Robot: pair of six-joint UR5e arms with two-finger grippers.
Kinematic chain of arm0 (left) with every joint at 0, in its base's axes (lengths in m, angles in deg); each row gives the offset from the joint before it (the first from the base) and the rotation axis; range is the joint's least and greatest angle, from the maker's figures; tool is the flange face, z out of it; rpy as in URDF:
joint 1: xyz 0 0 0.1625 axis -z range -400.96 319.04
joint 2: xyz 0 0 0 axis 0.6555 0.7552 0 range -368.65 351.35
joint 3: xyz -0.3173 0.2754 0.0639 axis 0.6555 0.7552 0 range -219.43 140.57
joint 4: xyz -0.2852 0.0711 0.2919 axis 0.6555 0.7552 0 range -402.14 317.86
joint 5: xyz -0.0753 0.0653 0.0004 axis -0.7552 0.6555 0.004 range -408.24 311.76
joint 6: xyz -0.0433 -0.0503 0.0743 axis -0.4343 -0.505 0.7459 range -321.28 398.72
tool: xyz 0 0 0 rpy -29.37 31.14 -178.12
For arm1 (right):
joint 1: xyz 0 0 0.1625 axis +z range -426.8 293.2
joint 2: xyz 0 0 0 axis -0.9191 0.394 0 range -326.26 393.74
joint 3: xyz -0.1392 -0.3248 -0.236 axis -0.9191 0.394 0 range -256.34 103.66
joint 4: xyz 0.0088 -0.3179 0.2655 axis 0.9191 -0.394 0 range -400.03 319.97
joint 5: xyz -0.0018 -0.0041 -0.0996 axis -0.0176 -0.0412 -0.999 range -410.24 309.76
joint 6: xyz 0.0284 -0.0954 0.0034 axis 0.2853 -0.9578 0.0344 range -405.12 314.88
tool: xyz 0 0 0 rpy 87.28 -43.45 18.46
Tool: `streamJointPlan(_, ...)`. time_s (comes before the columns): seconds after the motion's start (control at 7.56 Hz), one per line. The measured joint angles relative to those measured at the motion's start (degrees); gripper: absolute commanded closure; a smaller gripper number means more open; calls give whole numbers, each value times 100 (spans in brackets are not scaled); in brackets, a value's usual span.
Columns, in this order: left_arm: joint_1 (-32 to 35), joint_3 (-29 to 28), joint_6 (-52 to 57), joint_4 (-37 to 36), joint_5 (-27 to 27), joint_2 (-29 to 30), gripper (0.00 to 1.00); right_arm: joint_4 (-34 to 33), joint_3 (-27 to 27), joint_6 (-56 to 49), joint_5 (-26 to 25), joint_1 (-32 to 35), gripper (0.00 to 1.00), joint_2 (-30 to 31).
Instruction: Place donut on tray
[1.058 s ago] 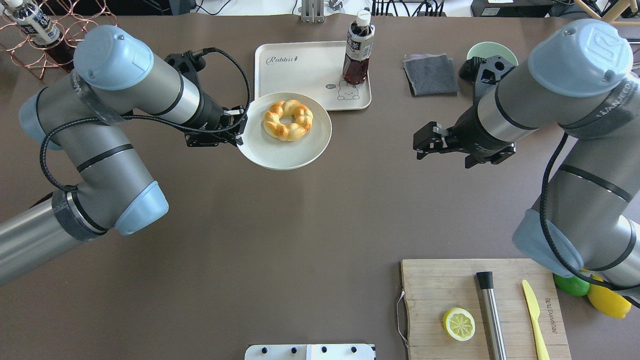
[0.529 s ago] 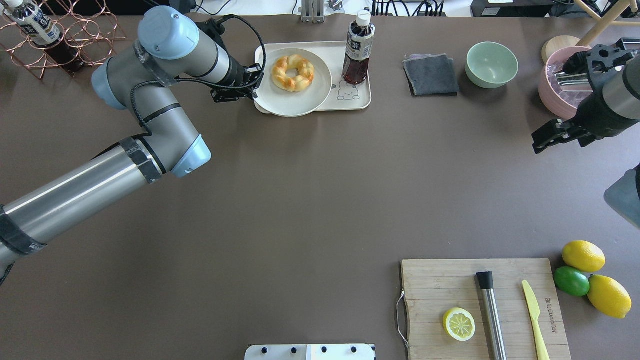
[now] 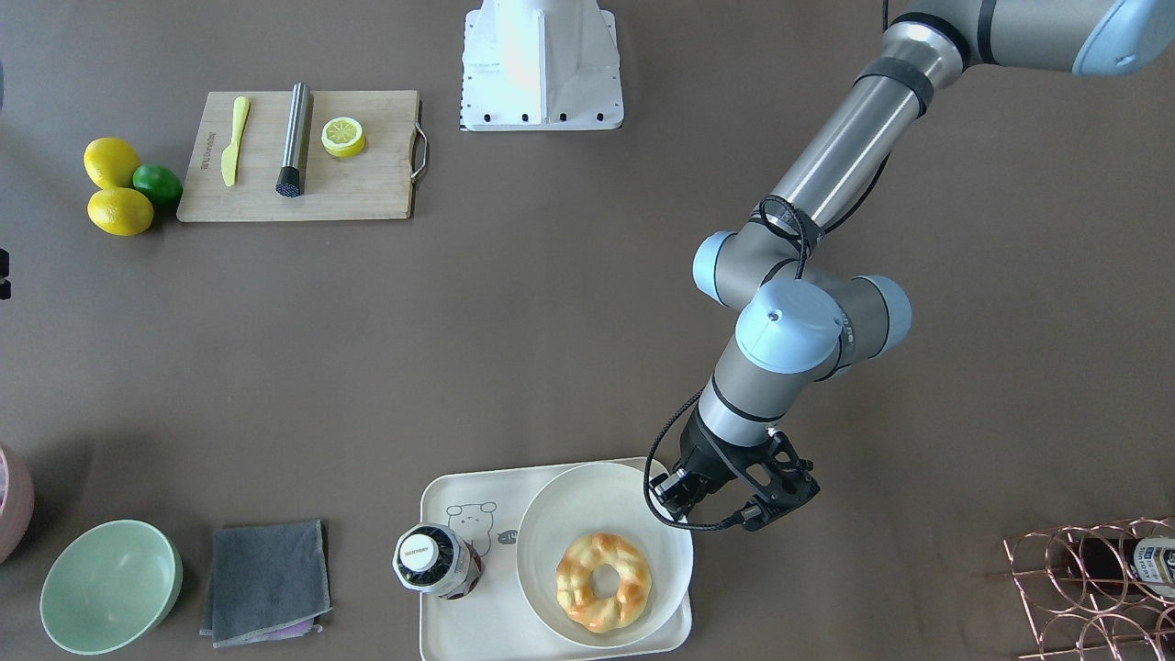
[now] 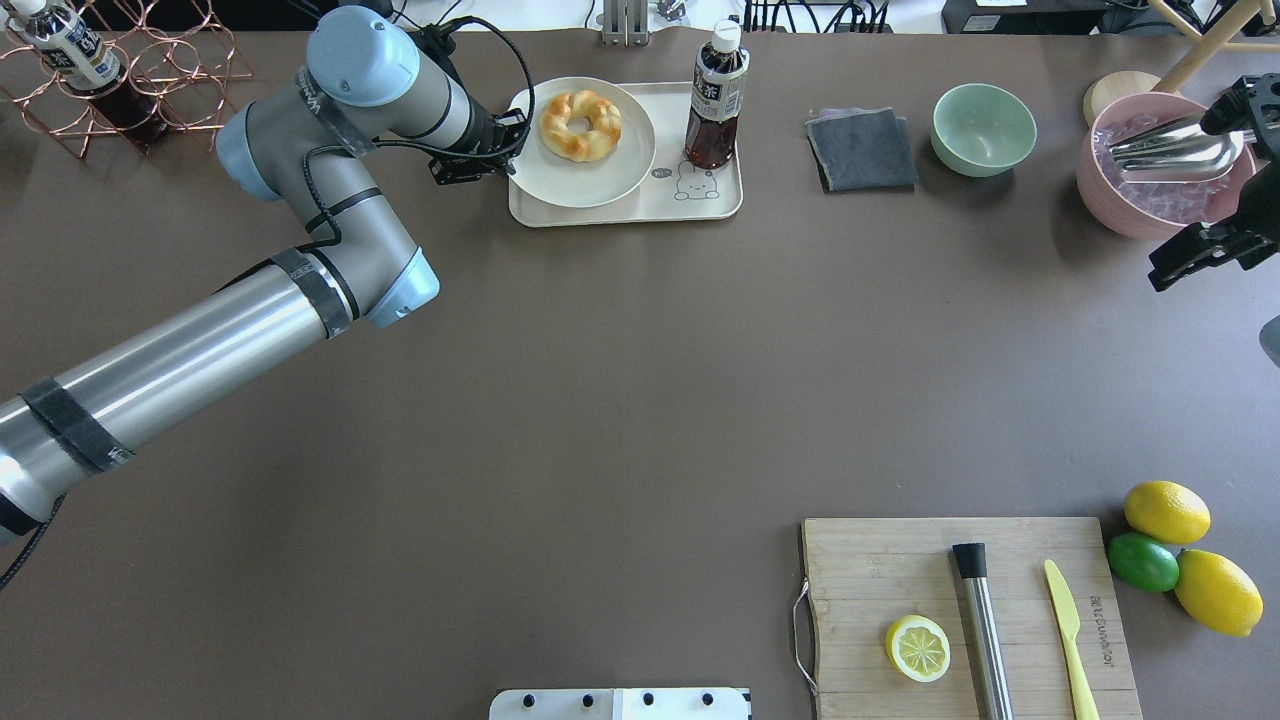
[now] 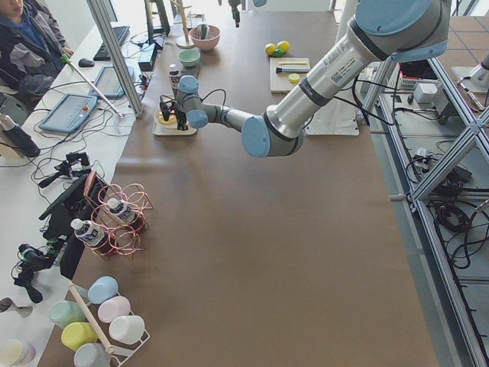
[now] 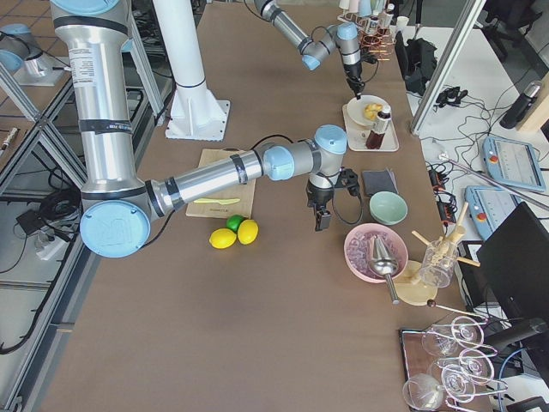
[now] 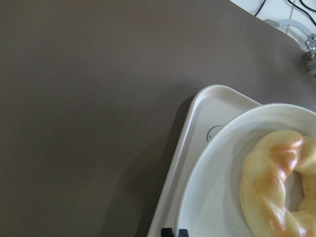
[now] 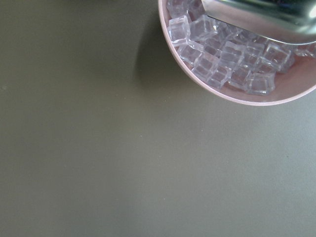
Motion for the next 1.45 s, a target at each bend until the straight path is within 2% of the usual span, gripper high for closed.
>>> streamJointPlan(0.4,-47,-248,28,114,27,154,100,5,32,-189,26,99,0,132)
streamJointPlan(0.53,-77,-265,39,134,34,166,63,5,34,-196,26,102,0,143)
streamJointPlan(0.79,-120,-272,253,147,39,157,39,13,61,-205,27,106,0,167)
streamJointPlan(0.93,-127,-273,344,145,34,148,32,19,73,-206,23,106,0,169)
streamJointPlan(1.19,-45,-162,396,138,-104,125,27,23,76,-208,30,153,0,166)
streamJointPlan(1.32,99,274,412,79,-359,-99,22,27,86,-212,81,216,0,165)
streamJointPlan(1.45,304,961,495,-119,-782,-491,20,29,102,-229,122,294,0,162)
